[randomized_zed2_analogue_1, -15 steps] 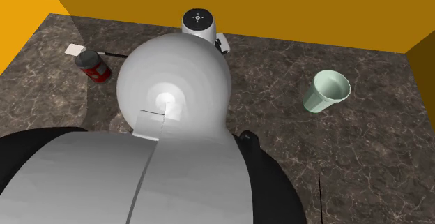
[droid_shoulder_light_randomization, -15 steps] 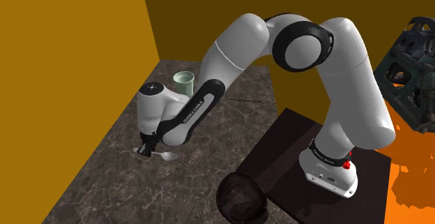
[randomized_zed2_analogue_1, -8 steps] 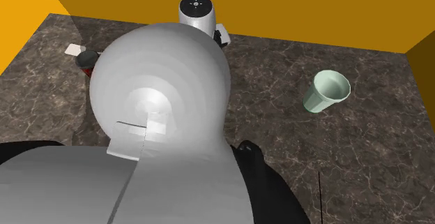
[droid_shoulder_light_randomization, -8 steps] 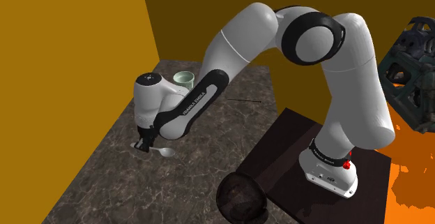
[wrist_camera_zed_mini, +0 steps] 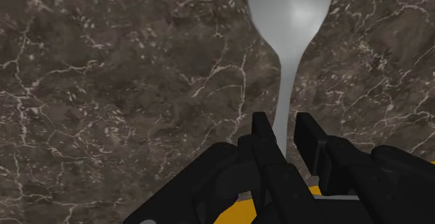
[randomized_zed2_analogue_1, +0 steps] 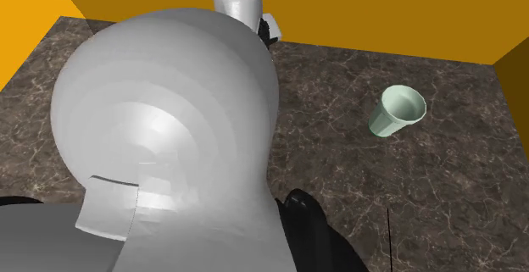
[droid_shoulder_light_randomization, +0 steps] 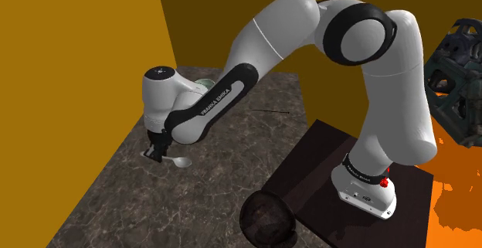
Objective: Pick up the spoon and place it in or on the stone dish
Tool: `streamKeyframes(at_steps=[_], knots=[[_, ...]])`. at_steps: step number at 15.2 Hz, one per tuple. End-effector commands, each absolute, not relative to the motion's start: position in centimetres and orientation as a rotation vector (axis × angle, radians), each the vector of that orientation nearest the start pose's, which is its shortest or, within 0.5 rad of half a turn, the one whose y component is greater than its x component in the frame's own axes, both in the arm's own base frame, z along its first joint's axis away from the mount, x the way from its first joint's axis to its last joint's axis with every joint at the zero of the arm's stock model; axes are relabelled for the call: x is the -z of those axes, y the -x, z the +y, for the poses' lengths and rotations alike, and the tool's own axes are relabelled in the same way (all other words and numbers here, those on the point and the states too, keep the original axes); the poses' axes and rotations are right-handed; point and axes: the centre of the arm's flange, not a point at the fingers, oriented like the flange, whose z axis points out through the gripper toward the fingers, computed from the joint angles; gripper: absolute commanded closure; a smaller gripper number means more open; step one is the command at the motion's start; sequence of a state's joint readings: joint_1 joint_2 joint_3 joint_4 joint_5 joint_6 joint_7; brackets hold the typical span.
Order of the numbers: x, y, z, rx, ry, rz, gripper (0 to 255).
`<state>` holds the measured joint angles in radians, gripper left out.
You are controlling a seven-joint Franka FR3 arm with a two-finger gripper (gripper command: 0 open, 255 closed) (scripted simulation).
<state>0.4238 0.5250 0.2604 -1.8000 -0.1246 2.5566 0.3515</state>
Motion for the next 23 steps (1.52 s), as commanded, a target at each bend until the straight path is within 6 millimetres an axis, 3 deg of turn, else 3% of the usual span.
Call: streamKeyframes(at_steps=[1, 5, 23], knots=[[-30.0, -53.4, 41.5, 0.294, 2.912, -0.557, 255], [-31.9, -53.4, 41.5, 0.294, 2.912, -0.557, 255], [-32.7, -30.4, 35.4, 0.294, 2.912, -0.557, 255]])
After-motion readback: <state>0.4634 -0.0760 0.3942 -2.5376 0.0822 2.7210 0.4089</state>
